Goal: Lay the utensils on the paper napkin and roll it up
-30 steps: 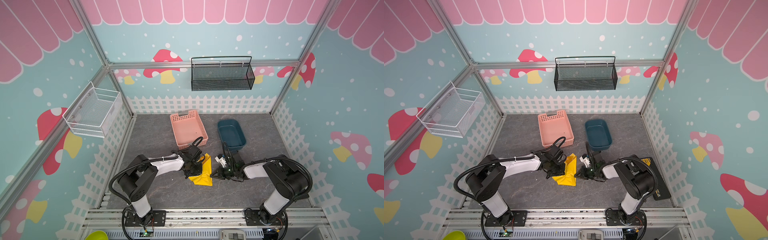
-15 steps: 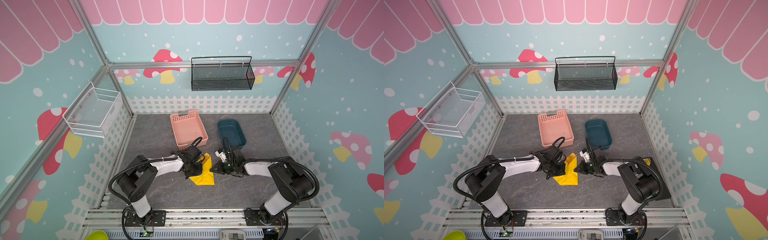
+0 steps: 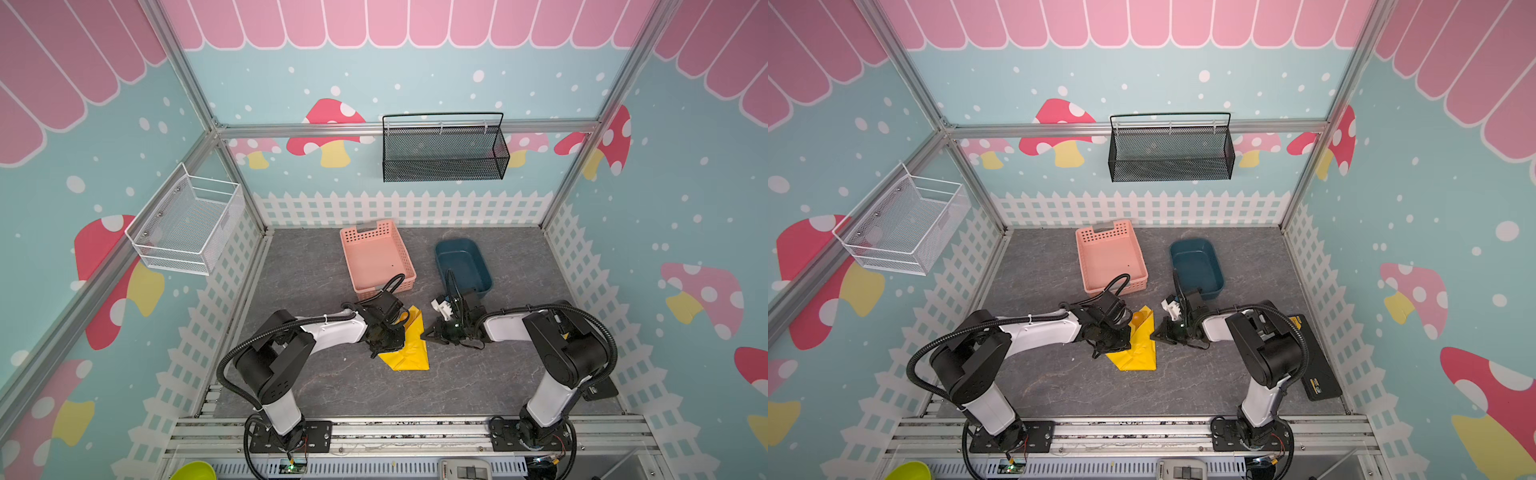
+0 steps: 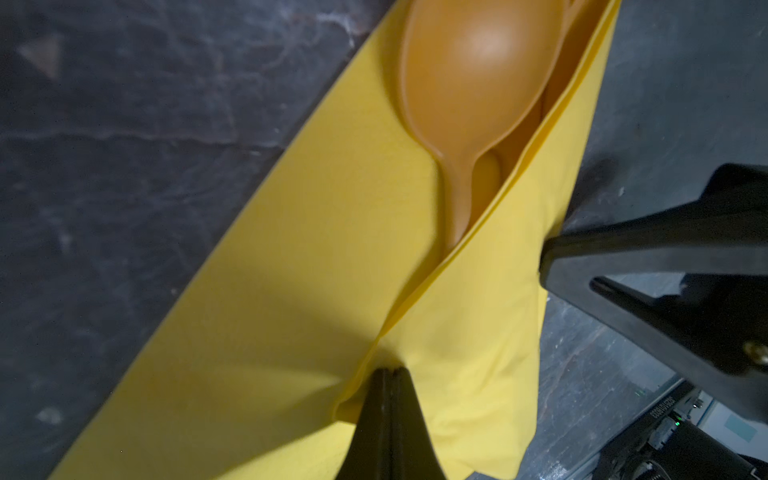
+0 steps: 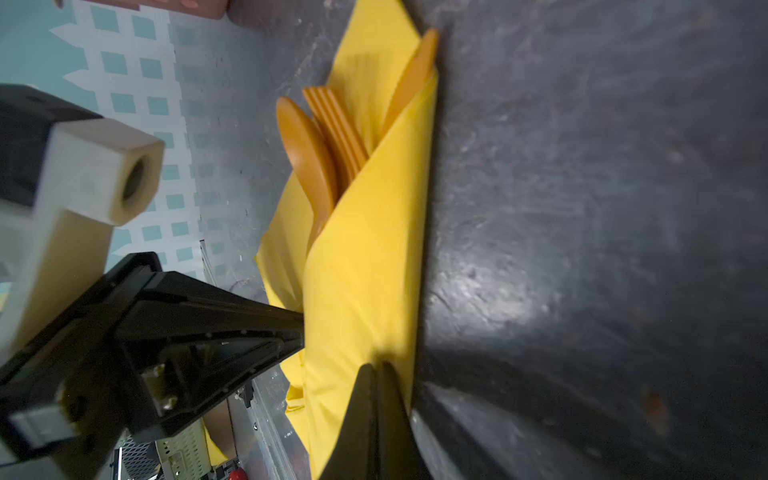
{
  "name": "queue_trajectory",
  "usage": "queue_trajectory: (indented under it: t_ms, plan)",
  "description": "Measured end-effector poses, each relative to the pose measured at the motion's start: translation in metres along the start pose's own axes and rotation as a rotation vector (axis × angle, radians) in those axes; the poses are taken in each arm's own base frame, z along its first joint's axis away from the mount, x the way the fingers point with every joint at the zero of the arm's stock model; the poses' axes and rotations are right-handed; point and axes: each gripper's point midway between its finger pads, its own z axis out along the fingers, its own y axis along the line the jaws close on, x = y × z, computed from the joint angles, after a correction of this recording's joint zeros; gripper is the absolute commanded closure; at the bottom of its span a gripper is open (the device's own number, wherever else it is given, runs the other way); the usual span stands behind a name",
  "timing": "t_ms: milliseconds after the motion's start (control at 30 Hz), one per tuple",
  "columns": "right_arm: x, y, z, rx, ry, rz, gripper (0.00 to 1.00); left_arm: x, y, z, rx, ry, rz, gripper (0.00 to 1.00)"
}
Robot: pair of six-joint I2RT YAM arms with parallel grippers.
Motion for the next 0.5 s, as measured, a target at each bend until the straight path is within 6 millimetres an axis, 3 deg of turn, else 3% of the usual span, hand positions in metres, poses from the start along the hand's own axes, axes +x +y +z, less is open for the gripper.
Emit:
queue_trajectory:
  t_ms: [333, 500]
  plan:
    - [-0.001, -0.001, -0.007, 0.017, -0.009, -0.019, 1.0, -0.001, -0.001, 0.0, -0.003, 0.003, 0.003, 0.97]
    - [-0.014, 0.012, -0.014, 0.002, -0.035, -0.038, 1.0, -0.001, -0.001, 0.0, -0.008, 0.009, 0.001, 0.97]
